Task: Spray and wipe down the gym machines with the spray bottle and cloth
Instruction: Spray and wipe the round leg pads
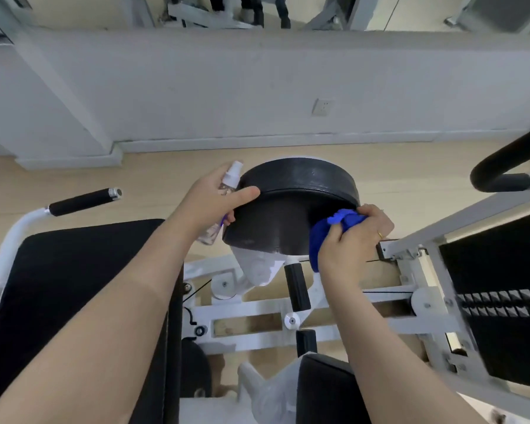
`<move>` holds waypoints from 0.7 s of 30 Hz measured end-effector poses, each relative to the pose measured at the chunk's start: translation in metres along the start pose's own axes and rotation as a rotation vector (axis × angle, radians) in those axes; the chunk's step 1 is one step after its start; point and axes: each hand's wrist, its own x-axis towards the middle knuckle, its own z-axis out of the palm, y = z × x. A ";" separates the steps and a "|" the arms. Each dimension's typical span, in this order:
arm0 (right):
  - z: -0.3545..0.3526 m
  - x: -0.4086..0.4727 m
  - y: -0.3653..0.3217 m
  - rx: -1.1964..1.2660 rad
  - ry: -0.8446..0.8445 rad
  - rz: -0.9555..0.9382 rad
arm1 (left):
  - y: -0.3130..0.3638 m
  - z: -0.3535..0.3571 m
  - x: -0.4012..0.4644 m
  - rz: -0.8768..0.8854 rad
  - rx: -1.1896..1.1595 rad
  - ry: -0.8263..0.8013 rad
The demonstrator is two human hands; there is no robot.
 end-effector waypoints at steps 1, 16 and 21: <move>0.008 -0.001 -0.001 0.098 0.027 0.095 | 0.000 -0.001 -0.005 -0.005 0.025 -0.043; 0.037 -0.044 -0.040 0.774 -0.106 0.824 | -0.030 0.005 -0.037 0.095 0.050 0.104; 0.044 -0.064 -0.063 0.686 -0.108 0.735 | -0.034 0.006 -0.032 0.128 0.049 0.126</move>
